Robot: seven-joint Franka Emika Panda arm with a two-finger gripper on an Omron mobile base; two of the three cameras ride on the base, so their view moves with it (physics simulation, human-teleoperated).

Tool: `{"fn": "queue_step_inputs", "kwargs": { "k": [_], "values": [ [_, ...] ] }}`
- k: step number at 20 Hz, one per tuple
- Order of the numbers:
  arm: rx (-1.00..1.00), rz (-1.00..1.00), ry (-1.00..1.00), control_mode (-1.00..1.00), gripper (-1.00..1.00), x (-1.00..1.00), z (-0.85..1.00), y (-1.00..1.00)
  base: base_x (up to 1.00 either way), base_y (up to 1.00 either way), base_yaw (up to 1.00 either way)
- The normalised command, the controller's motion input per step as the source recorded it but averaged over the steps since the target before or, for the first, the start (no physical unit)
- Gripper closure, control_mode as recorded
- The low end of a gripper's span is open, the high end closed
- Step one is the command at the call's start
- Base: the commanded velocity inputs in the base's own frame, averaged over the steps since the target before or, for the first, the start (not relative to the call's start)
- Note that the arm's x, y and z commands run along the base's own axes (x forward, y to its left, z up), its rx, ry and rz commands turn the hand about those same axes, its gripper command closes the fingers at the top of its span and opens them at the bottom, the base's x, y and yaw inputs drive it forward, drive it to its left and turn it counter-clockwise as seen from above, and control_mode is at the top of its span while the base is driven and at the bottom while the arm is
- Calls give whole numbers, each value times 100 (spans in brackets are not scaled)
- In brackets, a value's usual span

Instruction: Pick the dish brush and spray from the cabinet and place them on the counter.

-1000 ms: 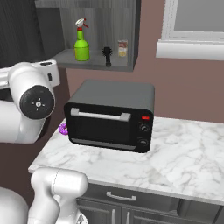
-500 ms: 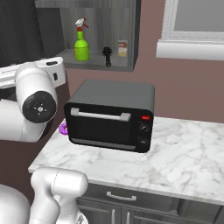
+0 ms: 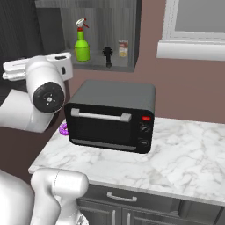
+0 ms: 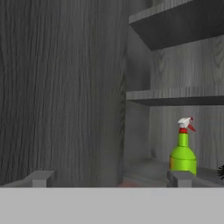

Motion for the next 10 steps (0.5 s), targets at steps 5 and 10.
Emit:
{"fn": "queue_step_inputs", "kwargs": {
  "k": [5,10],
  "values": [
    [0,-8,-1,-100,-100,31,0,-4,0,0,0],
    [0,-11,-3,-100,-100,29,0,0,0,0,0]
  ]
}}
